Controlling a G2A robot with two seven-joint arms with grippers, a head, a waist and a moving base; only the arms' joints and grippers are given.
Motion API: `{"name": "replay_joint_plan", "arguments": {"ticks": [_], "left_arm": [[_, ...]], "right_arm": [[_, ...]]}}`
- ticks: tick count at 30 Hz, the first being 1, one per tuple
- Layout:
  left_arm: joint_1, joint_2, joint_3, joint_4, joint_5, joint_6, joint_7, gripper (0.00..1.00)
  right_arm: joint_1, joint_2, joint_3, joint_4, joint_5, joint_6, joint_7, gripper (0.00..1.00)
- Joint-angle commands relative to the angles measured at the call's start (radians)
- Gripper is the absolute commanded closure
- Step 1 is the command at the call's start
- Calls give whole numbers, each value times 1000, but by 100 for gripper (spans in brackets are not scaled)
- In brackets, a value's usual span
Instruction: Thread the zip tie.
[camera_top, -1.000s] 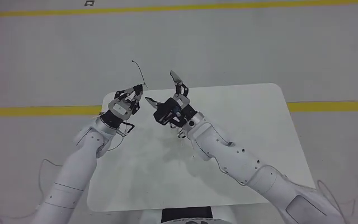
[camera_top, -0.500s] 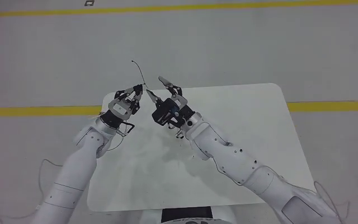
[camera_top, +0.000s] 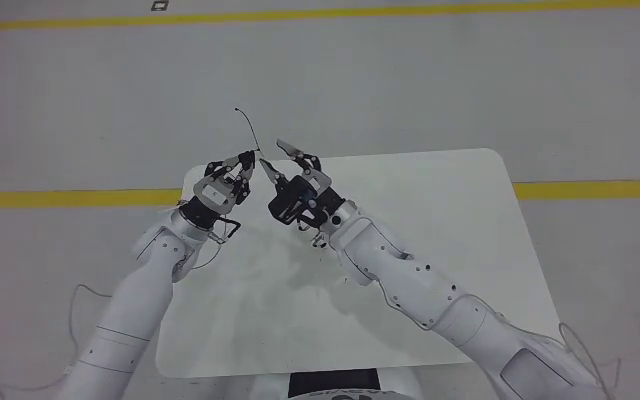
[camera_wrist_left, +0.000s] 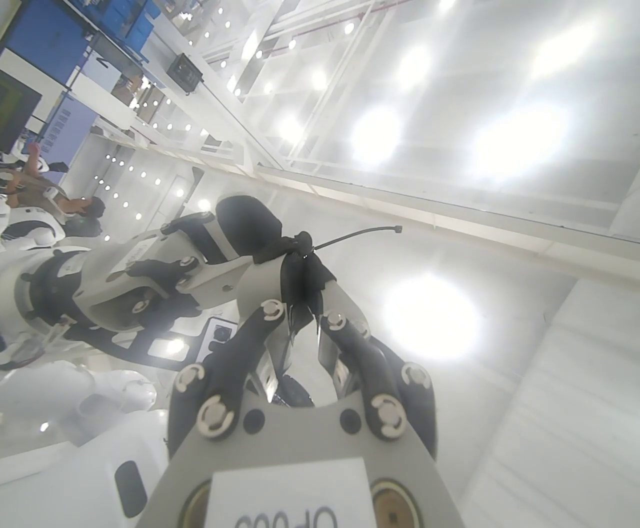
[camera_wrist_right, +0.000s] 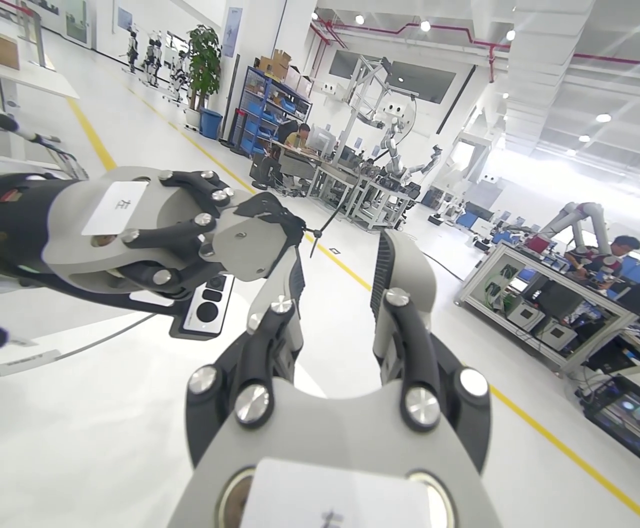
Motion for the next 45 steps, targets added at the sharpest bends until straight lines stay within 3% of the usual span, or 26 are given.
{"name": "replay_joint_plan", "arguments": {"ticks": [1,28,39,43,45], "left_arm": [[0,0,0,0,0,0,0,100],[0,0,0,0,0,0,0,100],[0,0,0,0,0,0,0,100],[0,0,0,0,0,0,0,100],[0,0,0,0,0,0,0,100]], "right_arm": [[1,-1,-1,1,0,-1,-2,75],[20,-12,-19,27,0,-12,-6,79],[23,-17,-23,36,0,-8,-11,87],[24,-18,-24,39,0,-8,-14,99],[25,-18,-24,40,0,-9,-15,100]]}}
